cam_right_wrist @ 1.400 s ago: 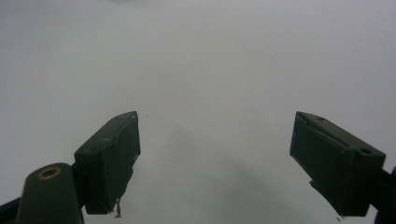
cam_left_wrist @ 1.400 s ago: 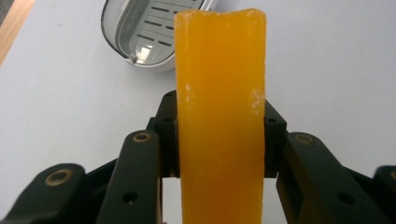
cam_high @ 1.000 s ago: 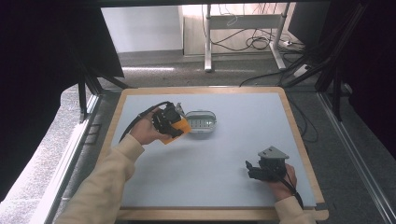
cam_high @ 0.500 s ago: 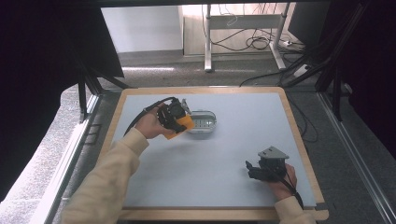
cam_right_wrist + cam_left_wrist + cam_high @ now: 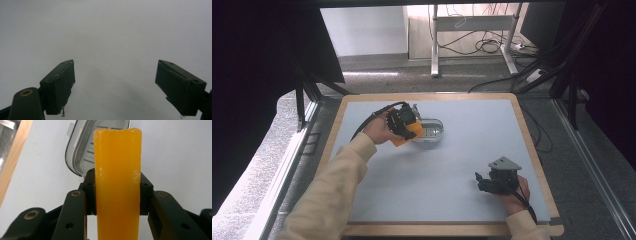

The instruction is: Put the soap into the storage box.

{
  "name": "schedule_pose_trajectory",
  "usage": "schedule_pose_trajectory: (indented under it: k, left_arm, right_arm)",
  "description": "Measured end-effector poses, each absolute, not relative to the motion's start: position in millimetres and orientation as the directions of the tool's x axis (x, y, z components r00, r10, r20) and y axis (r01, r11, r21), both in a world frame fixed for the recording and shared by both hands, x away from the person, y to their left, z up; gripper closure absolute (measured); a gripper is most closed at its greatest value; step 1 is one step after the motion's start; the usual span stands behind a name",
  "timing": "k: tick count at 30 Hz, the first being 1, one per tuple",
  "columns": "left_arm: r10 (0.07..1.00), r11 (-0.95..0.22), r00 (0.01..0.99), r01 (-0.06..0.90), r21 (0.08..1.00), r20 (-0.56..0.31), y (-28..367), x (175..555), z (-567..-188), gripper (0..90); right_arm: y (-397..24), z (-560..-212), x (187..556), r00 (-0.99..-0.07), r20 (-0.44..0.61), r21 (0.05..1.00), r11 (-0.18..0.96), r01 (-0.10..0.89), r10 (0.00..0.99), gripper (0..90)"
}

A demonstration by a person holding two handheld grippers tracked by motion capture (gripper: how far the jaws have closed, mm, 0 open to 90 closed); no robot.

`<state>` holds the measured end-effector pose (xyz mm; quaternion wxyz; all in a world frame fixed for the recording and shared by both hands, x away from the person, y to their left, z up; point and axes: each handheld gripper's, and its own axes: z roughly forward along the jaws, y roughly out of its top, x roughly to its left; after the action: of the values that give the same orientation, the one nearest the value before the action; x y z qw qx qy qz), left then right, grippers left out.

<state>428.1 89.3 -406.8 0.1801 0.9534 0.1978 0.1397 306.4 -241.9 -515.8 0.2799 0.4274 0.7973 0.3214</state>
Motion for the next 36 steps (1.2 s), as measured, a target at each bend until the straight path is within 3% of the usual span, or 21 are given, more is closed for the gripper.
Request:
schedule_pose_trajectory:
  k: [36]
  left_arm:
    - [0.363,-0.888,0.907,0.268,0.373,0.214,68.9,458.5,-396.2,62.2]
  right_arm:
    - [-243.6,-515.6,307.5,-0.478,-0.164,0.755,0.421,0.502,0.863,16.4]
